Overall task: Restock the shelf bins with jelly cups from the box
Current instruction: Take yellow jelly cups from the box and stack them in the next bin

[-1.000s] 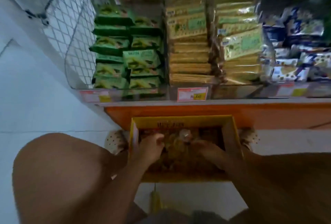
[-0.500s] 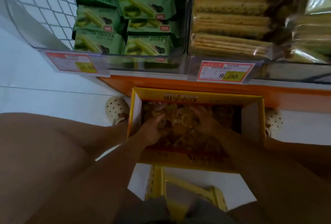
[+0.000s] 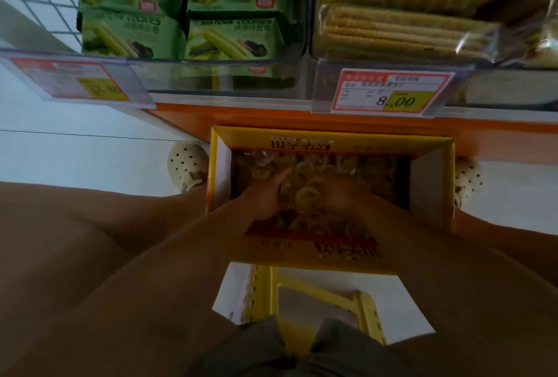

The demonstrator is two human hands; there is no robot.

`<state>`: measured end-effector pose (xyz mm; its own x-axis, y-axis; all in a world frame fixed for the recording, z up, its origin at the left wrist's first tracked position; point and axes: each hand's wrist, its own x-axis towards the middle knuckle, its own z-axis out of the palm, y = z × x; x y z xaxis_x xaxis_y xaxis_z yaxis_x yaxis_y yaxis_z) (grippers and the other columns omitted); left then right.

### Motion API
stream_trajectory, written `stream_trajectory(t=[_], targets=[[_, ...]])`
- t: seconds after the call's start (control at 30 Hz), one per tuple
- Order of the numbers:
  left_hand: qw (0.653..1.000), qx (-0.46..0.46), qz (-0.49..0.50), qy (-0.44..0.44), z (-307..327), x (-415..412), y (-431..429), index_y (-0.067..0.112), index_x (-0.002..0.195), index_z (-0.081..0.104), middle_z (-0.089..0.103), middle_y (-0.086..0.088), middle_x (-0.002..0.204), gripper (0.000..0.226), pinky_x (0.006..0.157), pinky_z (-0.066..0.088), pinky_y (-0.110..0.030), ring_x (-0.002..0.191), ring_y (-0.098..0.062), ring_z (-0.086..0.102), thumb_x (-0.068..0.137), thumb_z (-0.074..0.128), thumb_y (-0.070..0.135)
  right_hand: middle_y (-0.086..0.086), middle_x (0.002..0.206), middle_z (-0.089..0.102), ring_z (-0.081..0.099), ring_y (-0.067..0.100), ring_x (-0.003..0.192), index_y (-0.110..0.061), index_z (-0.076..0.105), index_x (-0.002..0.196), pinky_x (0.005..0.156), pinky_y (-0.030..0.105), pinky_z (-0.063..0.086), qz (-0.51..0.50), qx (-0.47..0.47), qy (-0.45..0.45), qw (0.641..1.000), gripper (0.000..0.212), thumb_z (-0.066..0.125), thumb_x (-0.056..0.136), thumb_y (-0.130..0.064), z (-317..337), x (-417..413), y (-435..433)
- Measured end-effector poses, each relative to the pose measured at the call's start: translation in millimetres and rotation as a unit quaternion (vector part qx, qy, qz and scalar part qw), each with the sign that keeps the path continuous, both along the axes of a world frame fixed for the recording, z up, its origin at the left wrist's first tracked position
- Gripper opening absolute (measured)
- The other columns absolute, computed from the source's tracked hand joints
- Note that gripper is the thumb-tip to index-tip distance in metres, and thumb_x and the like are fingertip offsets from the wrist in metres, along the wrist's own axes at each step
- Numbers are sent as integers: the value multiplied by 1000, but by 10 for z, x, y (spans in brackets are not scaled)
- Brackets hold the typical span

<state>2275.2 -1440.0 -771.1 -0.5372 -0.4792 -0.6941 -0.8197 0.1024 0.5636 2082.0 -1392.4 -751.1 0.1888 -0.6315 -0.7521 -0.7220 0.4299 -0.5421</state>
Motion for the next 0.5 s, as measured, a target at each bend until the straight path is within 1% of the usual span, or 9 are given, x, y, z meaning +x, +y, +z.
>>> stream_trajectory(t=[0.07,0.17,0.2,0.27,0.3,0.33,0.4,0.43,0.5], targets=[[1000,-10,-5,-20,6,-68,-32,49,149,9,15,-4,161,90,109,39,-49,142,-32,28,77,63,60,5,131,56,52,23,121,-14,57,130,106,37,40,-25,38,-14,999,39,63,92,-20,-11,14,98],[997,-21,-30,-62,-70,-151,-85,53,147,12,10,-5,160,82,109,38,-45,144,-33,23,87,66,39,6,132,56,52,25,124,-16,60,125,102,30,43,-94,32,-37,994,39,69,88,-17,-49,-19,223],[996,-22,-38,-82,-88,-165,-94,51,147,16,9,-5,160,78,108,39,-44,143,-33,24,89,65,31,4,130,56,53,22,121,-14,60,125,95,23,46,-111,30,-41,993,40,70,86,-15,-37,-40,253],[993,-31,-50,-103,-96,-195,-93,48,144,29,11,-6,158,69,104,43,-40,140,-34,28,91,63,20,0,122,56,56,9,109,-10,58,126,73,4,46,-139,47,-55,988,42,70,86,-7,-31,-127,326],[993,-38,-52,-103,-97,-205,-90,47,141,36,13,-7,157,63,102,44,-38,139,-33,31,91,62,19,-1,117,59,60,2,99,-9,60,120,65,2,44,-154,59,-70,984,36,69,86,-4,-40,-180,372],[993,-39,-53,-100,-87,-208,-90,46,136,41,14,-7,156,58,100,44,-36,137,-32,33,90,63,19,-3,109,62,63,-1,92,-11,63,111,65,4,45,-151,65,-68,984,27,69,85,-4,-32,-233,415],[994,-32,-54,-91,-33,-200,-93,45,131,46,20,-6,153,51,97,46,-35,132,-31,39,89,65,23,-9,105,59,62,8,101,-22,66,101,77,10,45,-162,68,-50,983,21,74,82,-15,-50,-325,502],[994,-24,-56,-86,-2,-188,-90,43,129,47,25,-5,149,48,95,47,-35,128,-30,42,88,67,27,-9,108,57,58,12,108,-21,66,103,78,8,43,-160,72,-44,983,23,74,82,-18,-37,-369,531],[993,-3,-75,-89,58,-140,-68,39,126,48,35,-4,139,47,92,46,-34,121,-28,47,84,69,40,-2,115,55,51,14,113,-10,61,117,71,0,40,-160,78,-35,983,31,69,87,-12,-16,-421,584]])
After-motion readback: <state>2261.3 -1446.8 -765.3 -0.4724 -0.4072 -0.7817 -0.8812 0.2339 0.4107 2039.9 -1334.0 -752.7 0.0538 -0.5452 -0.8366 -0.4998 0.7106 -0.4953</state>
